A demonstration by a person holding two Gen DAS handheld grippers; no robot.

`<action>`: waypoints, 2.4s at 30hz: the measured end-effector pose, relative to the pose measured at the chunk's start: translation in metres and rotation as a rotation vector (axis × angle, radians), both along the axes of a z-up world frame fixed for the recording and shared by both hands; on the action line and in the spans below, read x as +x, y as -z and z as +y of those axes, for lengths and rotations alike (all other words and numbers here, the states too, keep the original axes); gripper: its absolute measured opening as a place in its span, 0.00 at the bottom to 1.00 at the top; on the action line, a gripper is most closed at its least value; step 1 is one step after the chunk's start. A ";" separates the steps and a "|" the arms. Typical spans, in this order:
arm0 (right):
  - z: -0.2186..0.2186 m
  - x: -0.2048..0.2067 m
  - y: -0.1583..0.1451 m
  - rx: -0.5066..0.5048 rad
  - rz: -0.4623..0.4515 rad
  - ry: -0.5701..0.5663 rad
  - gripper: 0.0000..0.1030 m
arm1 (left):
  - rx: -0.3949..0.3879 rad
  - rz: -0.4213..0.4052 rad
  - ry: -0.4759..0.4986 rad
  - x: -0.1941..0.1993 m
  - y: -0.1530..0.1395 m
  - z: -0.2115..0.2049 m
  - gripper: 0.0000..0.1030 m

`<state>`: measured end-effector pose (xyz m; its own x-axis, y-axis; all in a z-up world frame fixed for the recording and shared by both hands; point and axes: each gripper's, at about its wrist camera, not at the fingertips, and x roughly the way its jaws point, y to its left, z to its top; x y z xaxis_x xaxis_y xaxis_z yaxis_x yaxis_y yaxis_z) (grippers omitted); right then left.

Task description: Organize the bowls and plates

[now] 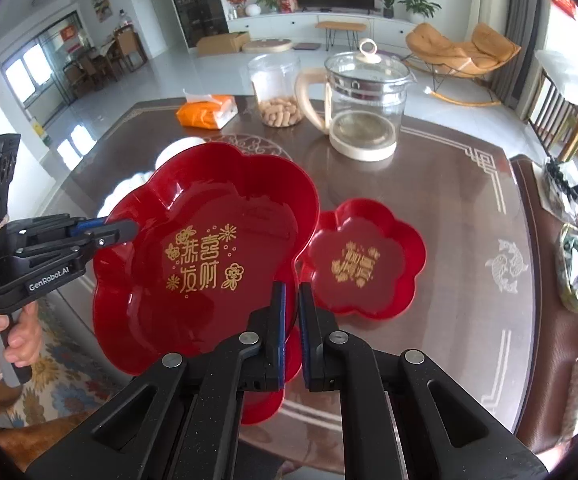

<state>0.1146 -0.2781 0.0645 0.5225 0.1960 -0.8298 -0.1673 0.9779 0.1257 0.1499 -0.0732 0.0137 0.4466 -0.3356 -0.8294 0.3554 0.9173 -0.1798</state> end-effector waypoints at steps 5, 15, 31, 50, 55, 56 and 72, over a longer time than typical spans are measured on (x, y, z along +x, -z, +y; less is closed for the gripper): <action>0.000 -0.024 0.047 0.025 0.053 0.031 0.09 | -0.013 0.045 -0.024 -0.013 0.044 0.002 0.09; 0.005 -0.048 0.106 0.054 0.076 0.110 0.09 | 0.045 0.042 -0.004 -0.016 0.086 -0.005 0.09; 0.018 -0.067 0.129 -0.007 0.024 0.139 0.12 | 0.132 -0.007 0.026 -0.018 0.098 -0.013 0.32; 0.025 -0.155 0.099 -0.023 -0.369 0.493 0.66 | 0.038 -0.240 -0.180 -0.107 0.067 0.033 0.96; 0.029 -0.156 0.093 -0.021 -0.382 0.488 0.66 | 0.021 -0.227 -0.195 -0.113 0.066 0.037 0.96; 0.030 -0.157 0.090 -0.027 -0.391 0.485 0.66 | 0.020 -0.231 -0.196 -0.115 0.065 0.037 0.96; 0.048 -0.199 0.072 -0.031 -0.481 0.461 0.67 | 0.050 -0.293 -0.223 -0.164 0.040 0.041 0.96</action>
